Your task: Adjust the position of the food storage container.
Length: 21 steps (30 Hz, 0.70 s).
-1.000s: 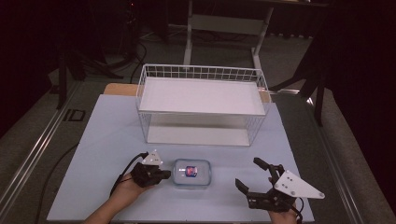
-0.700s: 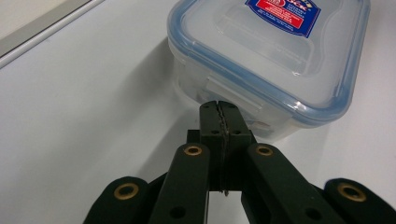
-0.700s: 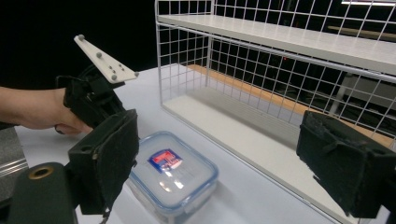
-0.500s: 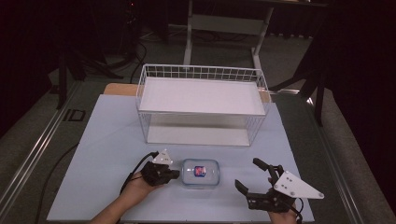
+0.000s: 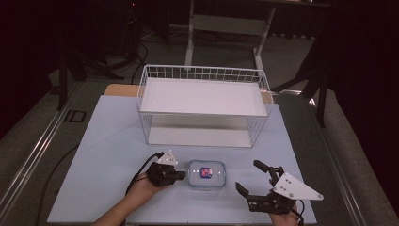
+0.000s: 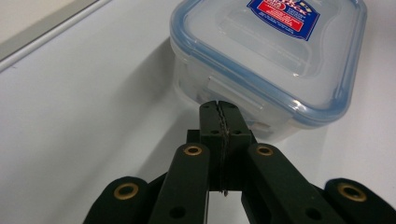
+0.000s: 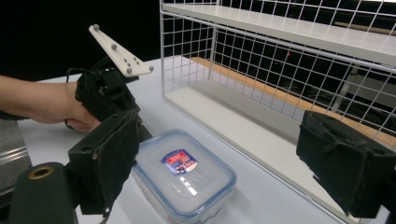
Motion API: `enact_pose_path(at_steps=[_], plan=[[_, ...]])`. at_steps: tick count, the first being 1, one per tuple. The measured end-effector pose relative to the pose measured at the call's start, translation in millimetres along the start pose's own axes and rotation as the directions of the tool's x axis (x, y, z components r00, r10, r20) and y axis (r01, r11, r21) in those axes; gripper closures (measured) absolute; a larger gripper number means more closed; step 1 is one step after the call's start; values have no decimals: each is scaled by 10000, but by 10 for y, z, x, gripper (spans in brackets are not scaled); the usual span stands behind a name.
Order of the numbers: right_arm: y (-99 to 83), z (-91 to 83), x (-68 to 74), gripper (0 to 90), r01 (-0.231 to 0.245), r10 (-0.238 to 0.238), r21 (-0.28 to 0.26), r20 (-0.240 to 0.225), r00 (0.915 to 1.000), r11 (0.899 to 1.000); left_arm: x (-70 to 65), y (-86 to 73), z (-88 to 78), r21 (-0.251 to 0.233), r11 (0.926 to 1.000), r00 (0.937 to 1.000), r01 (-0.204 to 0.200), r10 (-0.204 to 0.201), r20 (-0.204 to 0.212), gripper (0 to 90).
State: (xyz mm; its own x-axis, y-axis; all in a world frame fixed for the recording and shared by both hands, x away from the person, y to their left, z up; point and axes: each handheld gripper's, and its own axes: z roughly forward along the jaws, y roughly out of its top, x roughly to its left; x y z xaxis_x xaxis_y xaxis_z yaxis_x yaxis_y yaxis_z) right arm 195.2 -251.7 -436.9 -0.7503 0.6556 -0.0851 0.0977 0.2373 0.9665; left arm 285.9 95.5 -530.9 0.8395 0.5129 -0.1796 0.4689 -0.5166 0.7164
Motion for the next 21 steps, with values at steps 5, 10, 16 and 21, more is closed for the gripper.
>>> enact_pose_path(at_steps=[5, 10, 16, 21], plan=[[-6, 4, -11, 130, -30, 30, 5, -67, 10000, 10000, 27, -17, -249, -843, 9964, 9997, 83, -62, 241, 758], [-3, 8, -30, 130, 21, -22, 137, 81, 10000, 9999, 8, -18, -480, -1477, 9885, 9991, 337, -292, 321, 520], [7, 27, -61, 139, -270, 272, 308, -66, 9996, 9992, -51, -18, -680, -1700, 9847, 9990, 392, -351, 272, 39], [-3, 76, -39, 138, -175, 185, 636, -160, 9997, 9978, -141, 11, -779, -1736, 9842, 9991, 340, -292, 301, 25]])
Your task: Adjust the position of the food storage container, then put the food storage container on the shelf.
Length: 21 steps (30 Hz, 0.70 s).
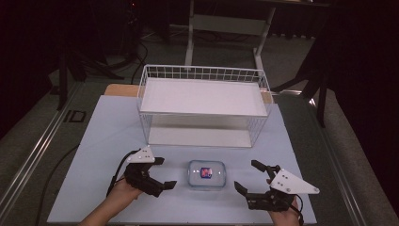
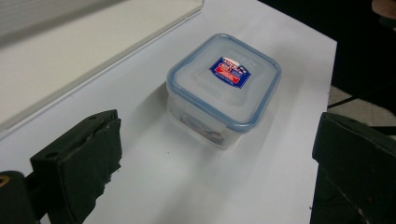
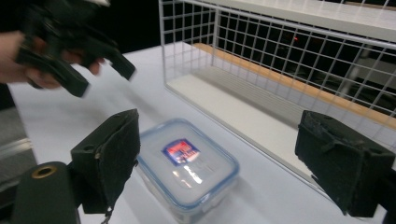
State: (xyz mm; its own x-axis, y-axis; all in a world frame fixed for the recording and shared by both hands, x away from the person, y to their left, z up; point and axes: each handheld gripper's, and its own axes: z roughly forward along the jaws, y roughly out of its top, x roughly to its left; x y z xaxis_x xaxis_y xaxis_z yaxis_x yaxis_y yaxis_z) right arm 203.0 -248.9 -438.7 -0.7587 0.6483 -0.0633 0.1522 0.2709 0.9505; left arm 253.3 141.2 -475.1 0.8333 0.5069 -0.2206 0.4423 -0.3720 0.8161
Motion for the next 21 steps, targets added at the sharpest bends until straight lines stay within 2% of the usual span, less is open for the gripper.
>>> enact_pose_path(at_steps=[2, 3, 5, 6, 7, 8, 11, 14, 18, 19, 21], plan=[[13, 13, 11, 142, 55, -55, 19, 2, 10000, 10000, -39, 35, -21, -51, 10000, 10000, 19, -19, -3, 25], [23, 24, 8, 141, 2, -2, 175, -26, 10000, 9998, -52, 54, -28, -115, 9999, 9999, 95, -93, 139, 25], [27, 35, -1, 182, -171, 173, 72, -278, 9995, 9998, -78, 94, -37, -163, 9997, 9998, 159, -157, 123, 25], [28, 47, 3, 192, -367, 374, 270, -250, 9990, 9990, -85, 113, -36, -178, 9996, 9996, 208, -205, 180, 25], [39, 69, 3, 191, -275, 298, 610, -359, 9989, 9978, -92, 130, -36, -242, 9992, 9994, 306, -302, 154, 25], [39, 83, 2, 188, -281, 315, 582, -577, 9978, 9979, -92, 144, -37, -379, 9984, 9990, 427, -421, 167, 25], [53, 126, 0, 167, -287, 315, 851, -321, 9990, 9960, -81, 183, -14, -492, 9961, 9972, 734, -726, 174, 26], [77, 158, -23, 129, -392, 423, 860, -355, 9985, 9955, -69, 203, 43, -582, 9943, 9959, 890, -879, 210, 25], [113, 228, -46, 123, -775, 797, 1353, -110, 9968, 9878, -33, 206, 174, -616, 9890, 9909, 1344, -1335, 176, 25], [114, 259, -63, 123, -989, 1035, 1563, -212, 9944, 9827, -22, 205, 208, -566, 9868, 9883, 1515, -1503, 251, 25], [98, 328, -89, 113, -1279, 1305, 1858, -18, 9914, 9742, -11, 209, 273, -428, 9831, 9841, 1777, -1773, 132, 25]])
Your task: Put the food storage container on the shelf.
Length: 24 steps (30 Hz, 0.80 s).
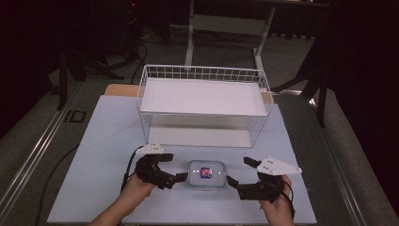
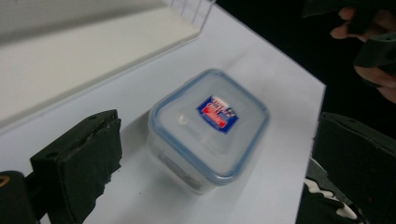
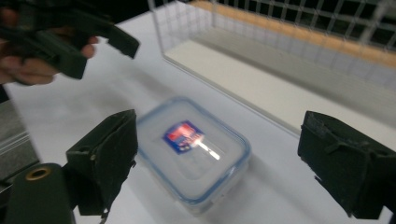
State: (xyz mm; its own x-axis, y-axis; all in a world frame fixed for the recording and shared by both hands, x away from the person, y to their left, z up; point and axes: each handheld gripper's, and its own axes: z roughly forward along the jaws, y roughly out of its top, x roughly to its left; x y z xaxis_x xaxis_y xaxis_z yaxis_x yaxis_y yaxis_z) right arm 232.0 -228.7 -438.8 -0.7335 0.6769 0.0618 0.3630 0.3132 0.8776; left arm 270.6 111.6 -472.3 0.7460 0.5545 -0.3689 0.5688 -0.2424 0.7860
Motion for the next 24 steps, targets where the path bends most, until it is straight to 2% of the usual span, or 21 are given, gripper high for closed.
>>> enact_pose_path(at_steps=[2, 4, 7, 10, 11, 13, 14, 16, 17, 18, 19, 20, 21, 22, 23, 24], plan=[[-8, 64, -30, 112, -340, 336, 262, 157, 9993, 9991, -3, 16, 51, 131, 9998, 9998, 124, -123, -131, 25], [-23, 128, -85, 113, -796, 807, 492, -202, 9965, 9956, -15, 33, 95, 303, 9994, 9998, 171, -167, -141, 26], [-59, 247, -158, 142, -1475, 1538, 1205, -453, 9871, 9817, -18, 47, 153, 564, 9977, 9988, 382, -364, -322, 26], [-103, 343, -215, 142, -1968, 2064, 1542, -493, 9772, 9682, 35, 36, 215, 817, 9921, 9948, 952, -919, -439, 26], [-115, 374, -237, 142, -2281, 2395, 1647, -526, 9695, 9596, 57, 25, 238, 835, 9900, 9933, 1141, -1123, -257, 26], [-130, 430, -286, 141, -2759, 2905, 1859, -559, 9552, 9430, 89, 3, 286, 1004, 9849, 9899, 1408, -1382, -324, 27], [-138, 451, -314, 140, -3043, 3210, 1954, -599, 9452, 9323, 110, -10, 311, 1073, 9809, 9868, 1621, -1609, -196, 27], [-160, 494, -369, 140, -3677, 3888, 2149, -643, 9191, 9048, 145, -38, 355, 1139, 9729, 9796, 2011, -2002, -192, 30], [-178, 513, -392, 140, -3864, 4100, 2247, -682, 9095, 8945, 161, -51, 378, 1192, 9690, 9763, 2166, -2154, -227, 30], [-198, 534, -410, 140, -3969, 4220, 2362, -650, 9043, 8869, 183, -64, 399, 1262, 9636, 9718, 2355, -2347, -218, 30], [-198, 534, -410, 140, -3969, 4220, 2362, -650, 9043, 8869, 183, -64, 399, 1262, 9636, 9718, 2355, -2347, -218, 31], [-219, 556, -426, 140, -4121, 4397, 2485, -655, 8957, 8766, 222, -89, 435, 1372, 9534, 9630, 2686, -2690, -158, 31], [-263, 595, -456, 142, -4451, 4783, 2718, -678, 8756, 8532, 236, -100, 451, 1423, 9470, 9571, 2881, -2896, -108, 31], [-280, 613, -467, 149, -4570, 4932, 2833, -687, 8672, 8431, 257, -117, 472, 1453, 9392, 9492, 3111, -3147, 22, 31], [-302, 633, -475, 150, -4732, 5128, 2966, -691, 8557, 8295, 274, -133, 492, 1589, 9306, 9427, 3297, -3336, -23, 31], [-321, 651, -482, 164, -4861, 5271, 3057, -641, 8474, 8187, 294, -153, 511, 1642, 9214, 9332, 3521, -3591, 139, 31]])
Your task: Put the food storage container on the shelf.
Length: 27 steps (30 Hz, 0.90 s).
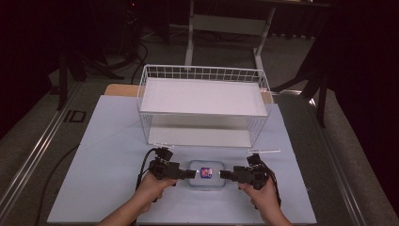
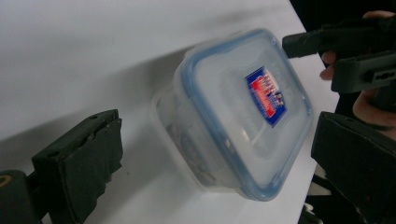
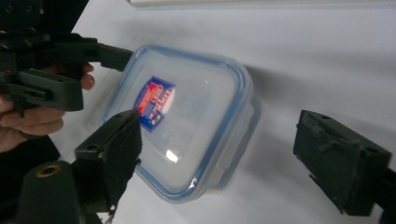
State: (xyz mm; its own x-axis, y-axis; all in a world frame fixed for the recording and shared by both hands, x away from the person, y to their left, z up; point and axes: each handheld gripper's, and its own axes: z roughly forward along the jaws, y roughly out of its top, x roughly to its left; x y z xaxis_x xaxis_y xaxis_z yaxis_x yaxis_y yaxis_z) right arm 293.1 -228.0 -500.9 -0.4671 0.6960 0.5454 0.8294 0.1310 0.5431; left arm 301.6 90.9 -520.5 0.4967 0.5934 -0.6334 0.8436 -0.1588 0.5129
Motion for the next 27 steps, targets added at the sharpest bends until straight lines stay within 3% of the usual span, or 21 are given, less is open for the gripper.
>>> enact_pose_path(at_steps=[1, 2, 4, 8, 10, 13, 18, 19, 20, 22, 25, 27], plan=[[0, 0, 0, 164, 0, 0, 0, 0, 10000, 10000, 0, 0, 0, 0, 10000, 10000, 0, 0, 0, 41], [-4, 20, -22, 179, -209, 212, 147, -159, 9996, 9997, 32, -17, 29, 50, 9994, 9994, 348, -349, 45, 41], [-10, 76, -83, 210, -832, 852, 420, -489, 9952, 9956, 57, -23, 47, 135, 9981, 9981, 597, -598, 119, 63], [-7, 120, -133, 242, -1341, 1387, 663, -699, 9879, 9887, 91, -41, 63, 204, 9942, 9943, 1059, -1062, 123, 162], [-19, 148, -157, 257, -1665, 1749, 891, -960, 9799, 9820, 107, -53, 72, 300, 9922, 9922, 1210, -1218, 266, 180], [-47, 185, -187, 279, -1962, 2087, 1107, -1154, 9711, 9743, 121, -71, 77, 350, 9914, 9907, 1262, -1278, 461, 283], [-88, 219, -226, 424, -2446, 2672, 1427, -1701, 9485, 9591, 116, -79, 67, 319, 9901, 9857, 1364, -1388, 959, 434], [-88, 219, -226, 424, -2446, 2672, 1427, -1701, 9485, 9591, 116, -79, 67, 319, 9901, 9857, 1364, -1388, 959, 464], [-93, 216, -222, 430, -2416, 2646, 1441, -1715, 9490, 9596, 70, -78, 75, 329, 9940, 9911, 1045, -1068, 796, 464], [-95, 202, -210, 446, -2412, 2638, 1438, -1667, 9501, 9598, 41, -64, 69, 423, 9950, 9934, 908, -935, 666, 459], [-107, 182, -191, 461, -2447, 2639, 1298, -1603, 9511, 9609, 6, -53, 50, 570, 9949, 9947, 832, -864, 552, 475], [-122, 166, -157, 465, -2339, 2502, 1194, -1472, 9569, 9649, -12, -60, 37, 527, 9951, 9950, 835, -861, 506, 492]])
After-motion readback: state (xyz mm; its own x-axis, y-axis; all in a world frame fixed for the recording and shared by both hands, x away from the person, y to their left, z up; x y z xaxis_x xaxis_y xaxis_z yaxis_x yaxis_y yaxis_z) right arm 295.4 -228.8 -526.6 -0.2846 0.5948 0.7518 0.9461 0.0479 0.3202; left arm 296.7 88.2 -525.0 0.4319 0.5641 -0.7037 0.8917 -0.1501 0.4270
